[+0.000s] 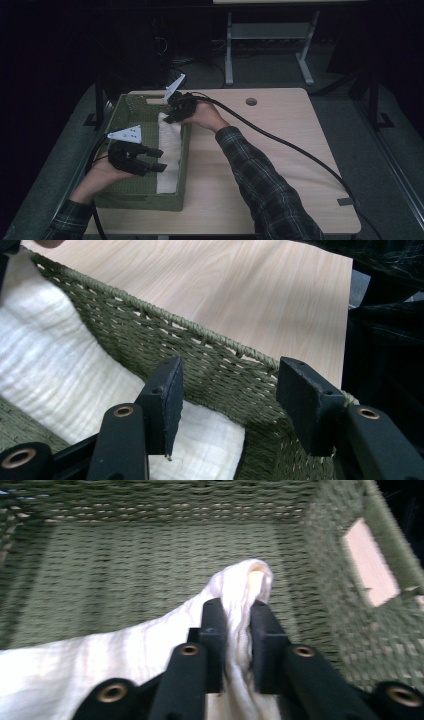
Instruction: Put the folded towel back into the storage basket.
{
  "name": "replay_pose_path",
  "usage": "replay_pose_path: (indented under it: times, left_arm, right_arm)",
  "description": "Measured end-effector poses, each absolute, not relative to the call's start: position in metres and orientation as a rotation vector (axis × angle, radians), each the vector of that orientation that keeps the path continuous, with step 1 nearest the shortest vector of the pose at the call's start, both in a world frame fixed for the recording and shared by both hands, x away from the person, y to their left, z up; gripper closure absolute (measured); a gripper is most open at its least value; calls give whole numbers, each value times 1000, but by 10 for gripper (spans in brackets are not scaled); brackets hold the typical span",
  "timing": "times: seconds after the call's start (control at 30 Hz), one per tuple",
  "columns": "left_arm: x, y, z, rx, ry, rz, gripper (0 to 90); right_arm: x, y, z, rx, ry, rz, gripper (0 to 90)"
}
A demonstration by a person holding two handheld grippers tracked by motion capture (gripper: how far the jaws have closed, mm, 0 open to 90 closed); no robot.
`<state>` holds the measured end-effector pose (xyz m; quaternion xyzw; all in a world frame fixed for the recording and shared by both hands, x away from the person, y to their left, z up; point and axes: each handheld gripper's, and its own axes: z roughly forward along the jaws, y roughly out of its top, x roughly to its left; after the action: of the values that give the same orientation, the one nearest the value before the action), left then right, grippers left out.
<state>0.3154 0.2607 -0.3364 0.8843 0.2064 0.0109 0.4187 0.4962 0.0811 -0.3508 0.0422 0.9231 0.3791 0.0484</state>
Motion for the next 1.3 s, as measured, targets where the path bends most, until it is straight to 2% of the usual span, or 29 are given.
replay_pose_path:
  times: [0.13,0.23,0.8,1.3]
  left_arm:
    - [315,259,-335,2215,513,32,432]
    - [316,258,-334,2204,520,36,419]
    - [329,230,-328,2180,534,87,307]
    - [340,185,-325,2168,563,158,220]
  right_arm:
    - [501,78,-348,171,2761,1172,574]
    - [503,74,-341,191,2719,1177,528]
    - [494,45,-327,221,2762,1190,434]
    - [494,-19,-318,329,2703,1222,344]
